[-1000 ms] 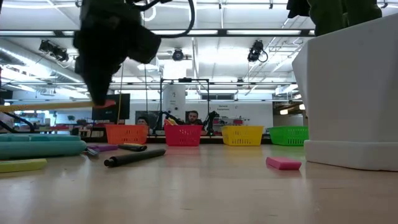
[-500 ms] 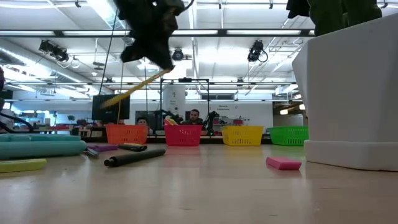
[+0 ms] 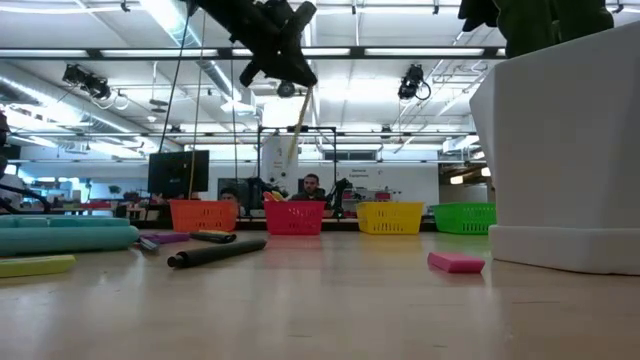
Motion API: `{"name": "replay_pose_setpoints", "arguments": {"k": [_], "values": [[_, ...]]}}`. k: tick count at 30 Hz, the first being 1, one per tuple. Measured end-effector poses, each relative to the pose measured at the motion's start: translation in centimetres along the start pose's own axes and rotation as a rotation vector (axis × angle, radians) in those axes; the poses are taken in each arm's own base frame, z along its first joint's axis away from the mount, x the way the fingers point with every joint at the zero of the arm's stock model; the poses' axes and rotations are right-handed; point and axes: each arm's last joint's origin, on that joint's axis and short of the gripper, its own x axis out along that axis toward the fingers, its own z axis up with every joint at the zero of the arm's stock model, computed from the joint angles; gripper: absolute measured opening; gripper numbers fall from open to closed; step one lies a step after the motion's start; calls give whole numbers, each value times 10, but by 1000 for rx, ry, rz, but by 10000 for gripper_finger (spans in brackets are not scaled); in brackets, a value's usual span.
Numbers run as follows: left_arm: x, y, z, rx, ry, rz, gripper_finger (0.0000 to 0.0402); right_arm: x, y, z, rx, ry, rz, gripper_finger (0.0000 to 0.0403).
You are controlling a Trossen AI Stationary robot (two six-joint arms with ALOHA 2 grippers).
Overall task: Sort crayons/erasers/pens/pencils in bins
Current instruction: Put the yellow pencil into the red bin
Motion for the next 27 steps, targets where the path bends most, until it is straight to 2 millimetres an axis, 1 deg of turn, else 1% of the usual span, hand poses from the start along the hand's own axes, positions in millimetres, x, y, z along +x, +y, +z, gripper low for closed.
{"name": "replay_pose_setpoints", "arguments": {"k": [3,6,10,12,15,20,23,27], "values": [[2,8,12,-62,-109,59,47,0,0,0,27,-11,-15,107],[2,14,19,-127,-194,157,51,0,-1,0,40,-16,-20,107],[1,21,22,-215,-274,306,42,0,-1,0,40,-16,-20,107],[3,23,21,-215,-282,339,38,0,-1,1,29,-16,-20,107],[13,23,15,-176,-252,358,38,0,-1,0,9,-15,-20,107],[32,22,3,-128,-209,378,49,0,-1,0,-14,-13,-19,107],[46,19,-4,-12,-182,369,45,0,0,0,-16,0,-3,107],[58,13,-8,181,-141,236,38,0,-1,-2,-18,28,7,107]]}}
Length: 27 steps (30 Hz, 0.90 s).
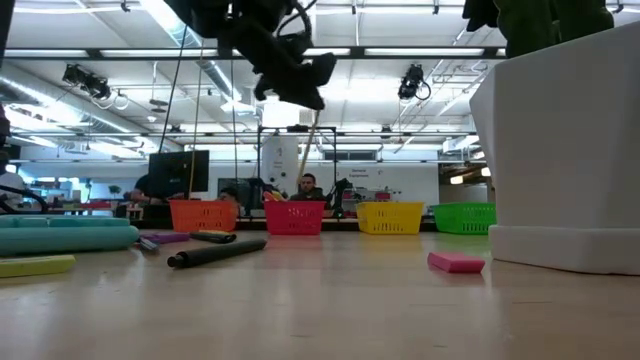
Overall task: Sort crayons/erasers/pens/pencils in bins
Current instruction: Put the yellow pencil into the red bin
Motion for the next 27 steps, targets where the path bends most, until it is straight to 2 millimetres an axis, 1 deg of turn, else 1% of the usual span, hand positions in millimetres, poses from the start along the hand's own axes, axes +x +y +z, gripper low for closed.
{"name": "replay_pose_setpoints", "arguments": {"k": [5,10,12,15,18,22,27], "values": [[3,-6,-6,292,29,-202,46,0,-2,-3,-2,35,-14,107],[2,-7,-14,575,59,-338,42,0,-2,-4,-1,42,-19,107],[2,-7,-16,657,56,-389,38,0,-2,-4,-1,42,-19,107],[6,-5,-18,699,53,-427,40,0,-2,-4,0,42,-19,107],[10,2,-21,710,78,-432,47,0,-2,-4,4,42,-19,107],[19,14,-29,714,149,-430,49,0,-2,-4,8,42,-19,107],[34,24,-40,709,182,-485,45,0,-2,-4,17,42,-19,107]]}}
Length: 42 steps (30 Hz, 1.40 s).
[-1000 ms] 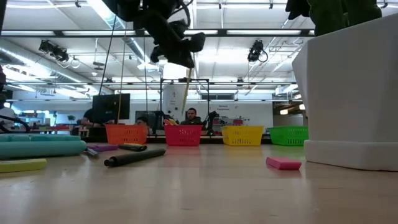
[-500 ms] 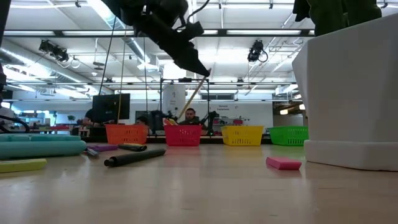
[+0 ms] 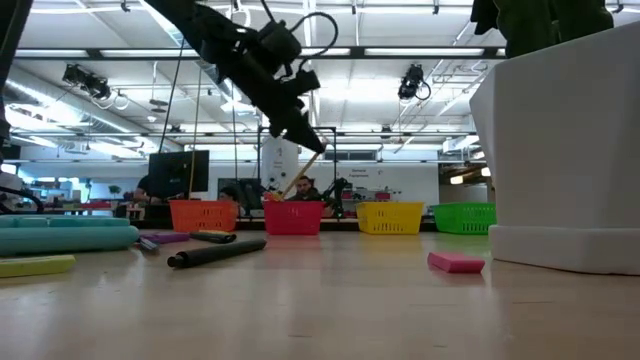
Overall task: Sort crayons/erasers/pens/pencils in bins
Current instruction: Put the yellow pencil into the red bin
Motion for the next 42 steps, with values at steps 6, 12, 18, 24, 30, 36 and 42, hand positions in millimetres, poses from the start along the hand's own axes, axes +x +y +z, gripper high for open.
{"name": "replay_pose_setpoints", "arguments": {"k": [6,12,18,24,30,36,42], "values": [[11,2,-9,93,11,-24,50,0,0,0,27,4,-3,107],[14,2,-10,190,7,-25,46,0,0,0,28,4,-3,107],[14,0,-4,195,-33,-5,51,0,-1,0,22,-8,-19,107],[14,-6,1,211,-50,-18,45,0,-1,0,21,-14,-27,107],[16,3,-4,267,-77,-19,48,0,-1,0,21,-14,-27,107],[29,13,-19,254,-96,-45,44,0,-1,0,50,-15,-27,107],[45,11,-29,318,-89,-55,52,0,-1,0,81,-15,-26,107]]}}
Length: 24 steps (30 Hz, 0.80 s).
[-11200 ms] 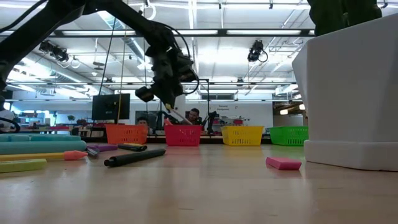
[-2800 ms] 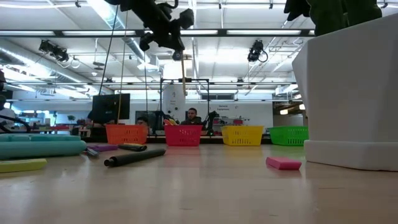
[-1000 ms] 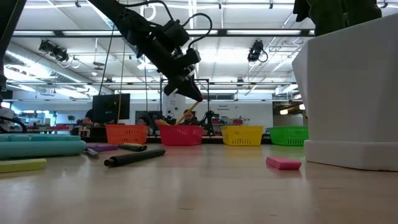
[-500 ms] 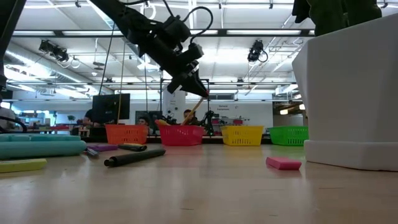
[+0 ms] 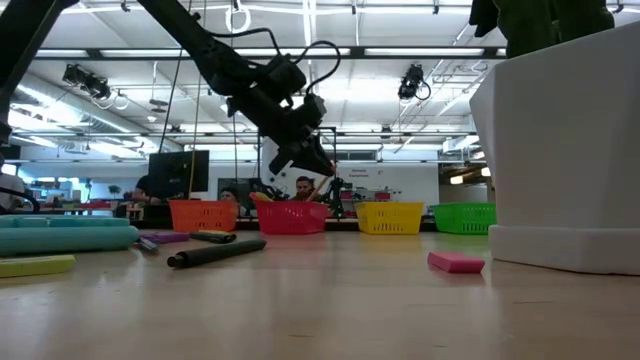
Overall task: Sort crayons/erasers/pens/pencils in bins
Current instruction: Put the yellow pencil into the red bin
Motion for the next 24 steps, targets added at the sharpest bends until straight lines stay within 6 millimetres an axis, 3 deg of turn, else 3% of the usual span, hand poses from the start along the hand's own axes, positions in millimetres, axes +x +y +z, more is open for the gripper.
{"name": "replay_pose_setpoints", "arguments": {"k": [10,24], "values": [[12,-4,-9,34,12,-10,51,0,0,0,23,0,0,107],[11,2,-25,18,53,-12,62,0,0,0,34,0,0,107]]}}
